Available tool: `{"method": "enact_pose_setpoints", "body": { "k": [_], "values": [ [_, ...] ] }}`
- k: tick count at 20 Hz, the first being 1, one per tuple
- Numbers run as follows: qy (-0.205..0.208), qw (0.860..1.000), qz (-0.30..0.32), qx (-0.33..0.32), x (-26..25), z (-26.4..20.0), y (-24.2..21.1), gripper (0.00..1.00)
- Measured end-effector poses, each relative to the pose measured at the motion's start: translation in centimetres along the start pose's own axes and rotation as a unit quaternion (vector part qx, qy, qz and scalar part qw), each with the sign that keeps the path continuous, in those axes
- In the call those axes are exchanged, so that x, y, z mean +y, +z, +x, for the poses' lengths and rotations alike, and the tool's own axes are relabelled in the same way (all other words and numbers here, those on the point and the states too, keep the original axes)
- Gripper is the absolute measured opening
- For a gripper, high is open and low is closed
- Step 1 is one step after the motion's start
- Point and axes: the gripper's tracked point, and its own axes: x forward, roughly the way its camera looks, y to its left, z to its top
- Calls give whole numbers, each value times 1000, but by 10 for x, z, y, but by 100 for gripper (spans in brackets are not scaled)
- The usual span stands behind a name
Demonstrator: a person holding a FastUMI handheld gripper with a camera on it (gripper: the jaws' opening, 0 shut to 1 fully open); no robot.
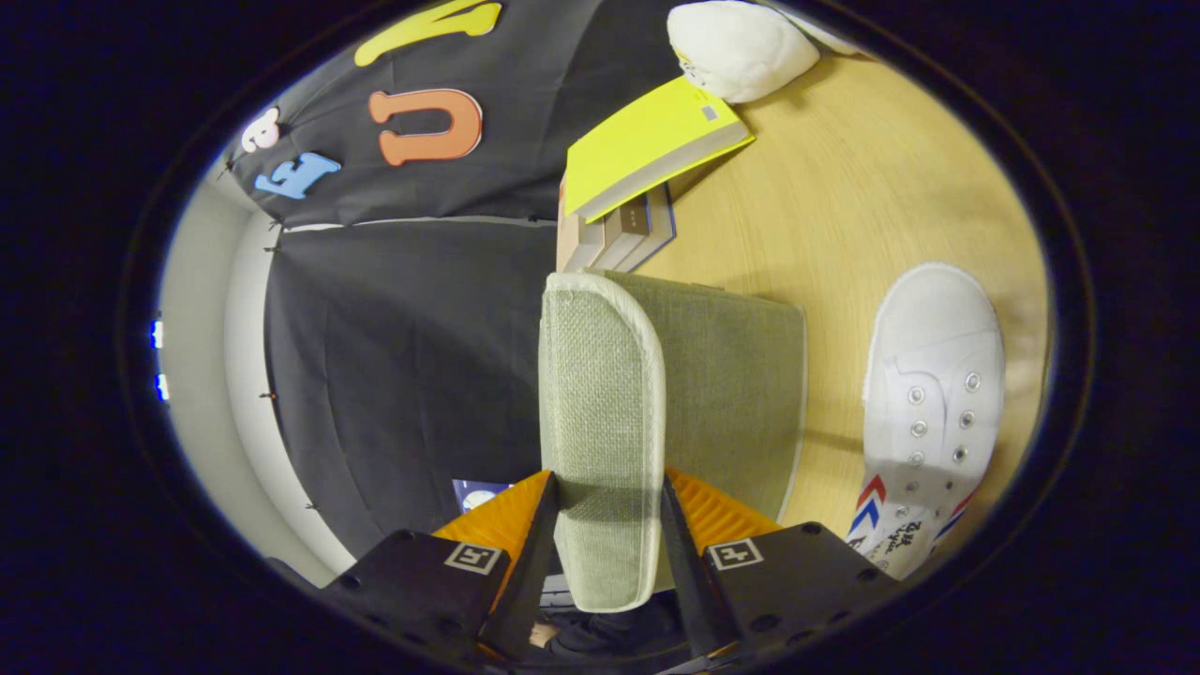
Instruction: Open the storage box then place both shoes into the box .Put the left shoe in first, then the right shoe, with the right side of both shoes facing outward in a uniform manner.
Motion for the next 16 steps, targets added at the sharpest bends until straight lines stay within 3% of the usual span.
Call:
{"method": "enact_pose_setpoints", "body": {
  "k": [10,13,16],
  "values": [
    [-76,997,12,-31,-5,-17,-4,58],
    [-64,996,37,-57,6,-26,-2,22],
    [-52,996,32,-69,21,-30,-3,14]
  ]
}}
